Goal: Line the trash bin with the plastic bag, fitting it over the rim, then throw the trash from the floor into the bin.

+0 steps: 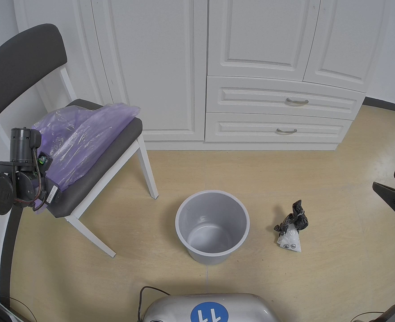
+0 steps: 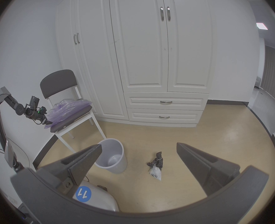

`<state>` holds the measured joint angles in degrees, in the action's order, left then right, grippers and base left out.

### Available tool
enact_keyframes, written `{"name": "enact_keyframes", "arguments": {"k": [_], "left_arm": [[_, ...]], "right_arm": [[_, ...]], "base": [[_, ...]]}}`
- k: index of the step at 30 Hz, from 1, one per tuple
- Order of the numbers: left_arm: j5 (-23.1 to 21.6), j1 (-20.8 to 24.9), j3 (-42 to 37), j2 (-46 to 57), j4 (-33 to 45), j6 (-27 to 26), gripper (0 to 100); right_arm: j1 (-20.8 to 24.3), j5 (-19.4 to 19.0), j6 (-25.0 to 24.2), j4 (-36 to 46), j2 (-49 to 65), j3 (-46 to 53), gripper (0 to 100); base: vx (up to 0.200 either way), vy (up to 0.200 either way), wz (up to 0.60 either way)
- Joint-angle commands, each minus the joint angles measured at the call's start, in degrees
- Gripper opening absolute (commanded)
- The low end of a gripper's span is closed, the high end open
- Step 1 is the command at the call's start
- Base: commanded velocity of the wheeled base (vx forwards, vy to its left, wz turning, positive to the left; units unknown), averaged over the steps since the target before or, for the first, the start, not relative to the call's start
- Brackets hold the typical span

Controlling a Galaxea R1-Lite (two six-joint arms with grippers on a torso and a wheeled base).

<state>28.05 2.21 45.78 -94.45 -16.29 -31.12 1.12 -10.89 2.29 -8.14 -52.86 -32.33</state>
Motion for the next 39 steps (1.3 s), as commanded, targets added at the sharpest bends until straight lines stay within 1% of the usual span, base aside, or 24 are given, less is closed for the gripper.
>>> {"name": "enact_keyframes", "arguments": {"k": [1, 7, 13, 16, 17, 18, 22, 25, 28, 31, 34, 36, 37, 39], "left_arm": [[0.25, -0.89, 2.56, -3.46, -0.24, -0.43, 100], [0.34, -0.71, 6.61, -5.22, -1.47, -0.78, 100], [-0.01, 0.43, 7.66, -6.27, -1.73, 0.01, 100], [-0.19, 3.07, 6.87, -7.5, -4.19, 0.98, 100], [-0.19, 3.24, 6.87, -7.5, -4.28, 1.06, 100], [-0.1, 4.74, 6.08, -7.76, -5.51, 1.86, 100], [0.16, 6.76, 5.29, -7.94, -5.86, 2.12, 100], [0.51, 7.11, 5.29, -8.99, -5.95, 2.12, 100], [0.87, 7.29, 5.38, -10.49, -7.97, 2.12, 100], [3.15, 7.29, 5.99, -12.16, -11.05, 1.68, 100], [3.68, 7.11, 6.34, -11.72, -13.42, 0.89, 100], [3.68, 7.11, 6.34, -11.72, -13.42, 0.89, 100], [3.59, 6.85, 6.34, -10.14, -13.07, -0.25, 100], [3.68, 6.85, 5.82, -8.82, -12.98, -0.52, 100]], "right_arm": [[0.02, -0.01, -0.01, -0.03, 0.04, -0.01, 100], [0.02, -0.01, -0.09, -0.12, 0.12, -0.1, 100], [0.02, -0.1, -0.09, -0.12, 0.04, -0.37, 100], [0.02, -0.1, -0.09, -0.12, 0.12, -0.37, 100], [0.02, -0.1, -0.09, -0.12, 0.12, -0.37, 100], [0.02, -0.1, -0.18, -0.21, 0.21, -0.37, 100], [-0.07, -0.1, -0.45, -0.21, 0.21, -0.54, 100], [-0.07, -0.1, -0.45, -0.21, 0.12, -0.54, 100], [-0.07, -0.19, -0.45, -0.21, 0.12, -0.54, 100], [-0.07, -0.19, -0.45, -0.21, 0.12, -0.63, 100], [-0.33, -0.19, -0.45, -0.21, 0.12, -0.72, 100], [-0.33, -0.19, -0.45, -0.21, 0.12, -0.72, 100], [-0.59, -0.19, -0.53, -0.21, 0.04, -0.81, 100], [-0.59, -0.19, -0.53, -0.21, -0.05, -0.81, 100]], "base": [[0.0, 0.0, 0.0], [0.0, 0.0, 0.0], [0.0, 0.0, 0.0], [0.0, 0.0, 0.0], [0.0, 0.0, 0.0], [0.0, 0.0, 0.0], [0.0, 0.0, 0.0], [0.0, 0.0, 0.0], [0.0, 0.0, 0.0], [0.0, 0.0, 0.0], [0.0, 0.0, 0.0], [0.0, 0.0, 0.0], [0.0, 0.0, 0.0], [0.0, 0.0, 0.0]]}}
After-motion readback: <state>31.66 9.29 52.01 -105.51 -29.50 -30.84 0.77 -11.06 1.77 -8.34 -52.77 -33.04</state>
